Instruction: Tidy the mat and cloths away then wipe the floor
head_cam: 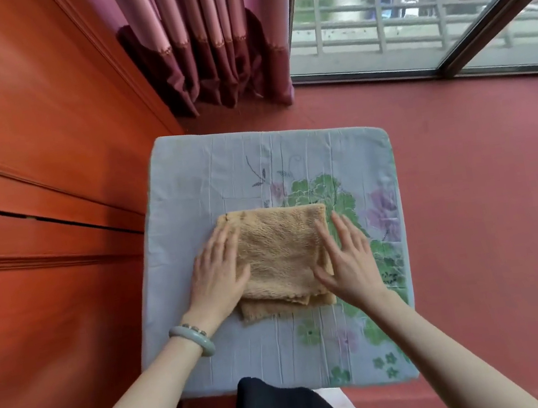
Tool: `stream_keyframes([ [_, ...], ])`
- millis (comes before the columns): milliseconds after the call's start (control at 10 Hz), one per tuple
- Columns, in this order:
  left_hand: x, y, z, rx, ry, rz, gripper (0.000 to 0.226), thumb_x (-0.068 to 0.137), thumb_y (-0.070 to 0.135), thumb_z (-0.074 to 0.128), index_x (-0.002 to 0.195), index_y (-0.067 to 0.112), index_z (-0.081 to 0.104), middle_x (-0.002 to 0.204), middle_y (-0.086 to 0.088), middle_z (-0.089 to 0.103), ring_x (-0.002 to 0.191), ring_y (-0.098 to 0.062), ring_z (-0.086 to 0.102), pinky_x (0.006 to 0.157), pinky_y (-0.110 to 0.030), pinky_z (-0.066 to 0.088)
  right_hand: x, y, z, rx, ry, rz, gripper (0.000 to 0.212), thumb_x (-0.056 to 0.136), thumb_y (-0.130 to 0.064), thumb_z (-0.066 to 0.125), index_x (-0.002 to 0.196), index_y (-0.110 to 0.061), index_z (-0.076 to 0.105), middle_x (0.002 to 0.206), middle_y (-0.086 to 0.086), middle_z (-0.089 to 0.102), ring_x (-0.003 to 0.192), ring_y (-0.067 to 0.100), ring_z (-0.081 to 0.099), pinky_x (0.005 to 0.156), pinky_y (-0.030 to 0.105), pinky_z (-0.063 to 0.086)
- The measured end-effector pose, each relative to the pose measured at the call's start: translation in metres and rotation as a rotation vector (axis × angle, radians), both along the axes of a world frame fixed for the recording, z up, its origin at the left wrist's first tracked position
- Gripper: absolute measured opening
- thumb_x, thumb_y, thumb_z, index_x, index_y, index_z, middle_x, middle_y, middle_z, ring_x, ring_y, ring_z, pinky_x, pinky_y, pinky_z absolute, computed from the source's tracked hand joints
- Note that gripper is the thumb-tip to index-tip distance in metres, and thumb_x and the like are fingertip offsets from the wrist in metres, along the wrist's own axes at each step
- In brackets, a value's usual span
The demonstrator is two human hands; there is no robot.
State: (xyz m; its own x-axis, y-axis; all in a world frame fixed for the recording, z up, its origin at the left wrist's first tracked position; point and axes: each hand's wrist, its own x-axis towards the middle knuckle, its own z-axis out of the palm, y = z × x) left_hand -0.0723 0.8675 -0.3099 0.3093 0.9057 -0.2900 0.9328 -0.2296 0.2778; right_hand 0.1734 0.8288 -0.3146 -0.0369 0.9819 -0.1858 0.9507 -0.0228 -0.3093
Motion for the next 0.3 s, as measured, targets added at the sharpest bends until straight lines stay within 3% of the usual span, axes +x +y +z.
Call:
stream_keyframes([
  [100, 0.005, -0.007, -0.01, -0.05, 0.209, -0.23, 0.07, 0.089, 0.055, 0.025, 0.149, 0.02, 0.017, 0.156, -0.01, 0.021, 0.146, -0.023, 0.009, 0.116, -0.044, 0.001, -0.008, -0.005, -0.006, -0.11, -0.11, 0.188, 0.077, 0.073, -0.04, 0.068, 0.141, -0.018, 0.038, 0.146, 0.022, 0.037, 0.135, 0.038, 0.035, 0.11, 0.052, 0.026],
  [200, 0.009, -0.007, -0.004, -0.159, 0.302, -0.266, 0.07, 0.091, 0.061, 0.011, 0.149, 0.026, -0.003, 0.16, -0.005, 0.001, 0.146, -0.022, -0.006, 0.115, -0.043, -0.013, -0.01, 0.0, 0.006, -0.313, -0.073, 0.205, 0.077, 0.084, -0.034, 0.062, 0.148, -0.019, 0.023, 0.155, 0.022, 0.015, 0.143, 0.037, 0.017, 0.112, 0.053, 0.025],
  [300, 0.01, -0.003, 0.026, -0.234, 0.215, -0.176, 0.066, 0.096, 0.056, 0.029, 0.151, 0.023, 0.013, 0.158, 0.0, 0.018, 0.146, -0.017, 0.013, 0.118, -0.042, -0.001, -0.007, 0.006, 0.043, -0.5, 0.014, 0.188, 0.072, 0.093, -0.035, 0.049, 0.151, -0.023, 0.007, 0.158, 0.014, 0.009, 0.144, 0.03, 0.014, 0.115, 0.042, 0.019],
])
